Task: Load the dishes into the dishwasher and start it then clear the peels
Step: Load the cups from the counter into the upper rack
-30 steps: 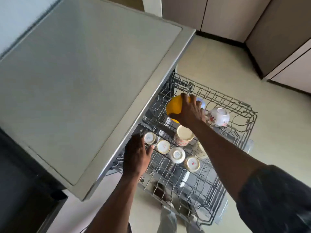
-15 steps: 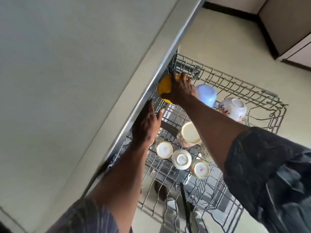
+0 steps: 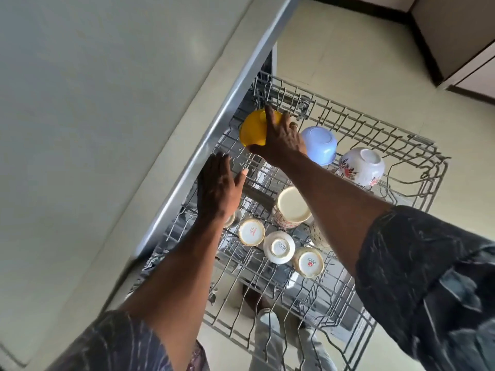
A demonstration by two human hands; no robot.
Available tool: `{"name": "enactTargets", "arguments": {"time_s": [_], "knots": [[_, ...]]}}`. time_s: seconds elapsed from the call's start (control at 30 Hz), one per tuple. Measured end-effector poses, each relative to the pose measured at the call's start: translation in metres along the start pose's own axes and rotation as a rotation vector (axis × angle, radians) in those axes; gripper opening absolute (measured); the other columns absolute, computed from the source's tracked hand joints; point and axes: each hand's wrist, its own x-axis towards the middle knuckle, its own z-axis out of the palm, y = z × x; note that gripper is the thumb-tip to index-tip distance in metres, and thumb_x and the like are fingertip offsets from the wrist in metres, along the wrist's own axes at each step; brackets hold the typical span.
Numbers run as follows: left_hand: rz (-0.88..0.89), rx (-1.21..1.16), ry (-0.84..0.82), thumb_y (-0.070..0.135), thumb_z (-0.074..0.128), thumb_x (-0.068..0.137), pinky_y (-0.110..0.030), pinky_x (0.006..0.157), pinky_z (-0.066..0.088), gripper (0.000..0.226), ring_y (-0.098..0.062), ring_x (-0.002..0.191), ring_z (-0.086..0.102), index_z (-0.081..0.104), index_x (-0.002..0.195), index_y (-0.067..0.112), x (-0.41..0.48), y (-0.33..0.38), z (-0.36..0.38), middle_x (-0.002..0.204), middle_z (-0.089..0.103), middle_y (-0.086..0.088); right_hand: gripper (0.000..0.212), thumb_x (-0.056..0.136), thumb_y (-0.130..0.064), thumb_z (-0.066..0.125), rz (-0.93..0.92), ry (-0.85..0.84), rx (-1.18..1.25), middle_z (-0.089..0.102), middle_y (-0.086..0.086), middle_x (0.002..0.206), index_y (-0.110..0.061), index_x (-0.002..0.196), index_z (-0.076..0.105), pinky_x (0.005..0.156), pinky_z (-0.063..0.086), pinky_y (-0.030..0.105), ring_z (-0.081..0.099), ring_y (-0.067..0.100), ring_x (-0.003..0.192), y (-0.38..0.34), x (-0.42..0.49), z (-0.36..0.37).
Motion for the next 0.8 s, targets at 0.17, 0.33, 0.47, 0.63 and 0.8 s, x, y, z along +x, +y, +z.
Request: {"name": "enactTargets", "arguments": {"time_s": [0.17, 0.33, 0.47, 0.63, 0.8], "knots": [[-0.026, -0.01, 0.013, 0.064, 0.022, 0.098, -0.042, 0.118, 0.031, 0.077, -0.031, 0.142, 0.04, 0.041, 0.148, 0.009, -0.011, -0.004, -0.003, 0.152, 0.045, -0.017, 0.102, 0.086, -0.05, 0.072, -0.025, -0.001, -0.002, 0.02, 0.023, 0.157, -0.024, 0.16, 0.007, 0.102, 0.043, 0.051, 0.045, 0.047, 0.129, 0.003, -0.015, -0.006], [-0.026, -0.035, 0.013, 0.063, 0.024, 0.099, -0.046, 0.112, 0.039, 0.077, -0.034, 0.135, 0.048, 0.044, 0.145, 0.004, -0.041, -0.003, -0.012, 0.145, 0.051, -0.021, 0.078, 0.094, -0.039, 0.063, -0.072, -0.03, -0.056, 0.02, 0.023, 0.159, -0.016, 0.156, 0.022, 0.104, 0.041, 0.049, 0.042, 0.046, 0.132, 0.008, -0.041, -0.017], [-0.035, -0.06, 0.027, 0.06, 0.029, 0.1, -0.046, 0.109, 0.042, 0.073, -0.034, 0.131, 0.051, 0.048, 0.141, 0.003, -0.077, 0.002, -0.023, 0.142, 0.054, -0.02, 0.065, 0.095, -0.038, 0.06, -0.084, -0.012, -0.026, 0.033, 0.022, 0.152, -0.016, 0.15, 0.033, 0.104, 0.042, 0.049, 0.043, 0.042, 0.132, 0.013, -0.084, -0.027], [-0.015, -0.089, 0.069, 0.048, 0.051, 0.1, -0.046, 0.111, 0.041, 0.061, -0.032, 0.135, 0.049, 0.049, 0.142, 0.004, -0.138, 0.022, -0.032, 0.145, 0.052, -0.018, 0.063, 0.092, -0.035, 0.065, -0.121, -0.008, -0.035, 0.043, 0.016, 0.147, -0.016, 0.147, 0.04, 0.104, 0.044, 0.047, 0.047, 0.036, 0.13, 0.034, -0.163, -0.042], [-0.05, -0.168, 0.085, 0.051, 0.044, 0.101, -0.041, 0.117, 0.035, 0.063, -0.028, 0.141, 0.044, 0.046, 0.147, 0.008, -0.205, 0.057, -0.034, 0.152, 0.046, -0.014, 0.052, 0.087, -0.032, 0.071, -0.112, 0.072, -0.139, 0.049, 0.019, 0.142, -0.013, 0.134, 0.055, 0.102, 0.044, 0.052, 0.049, 0.04, 0.127, 0.08, -0.237, -0.06]]}}
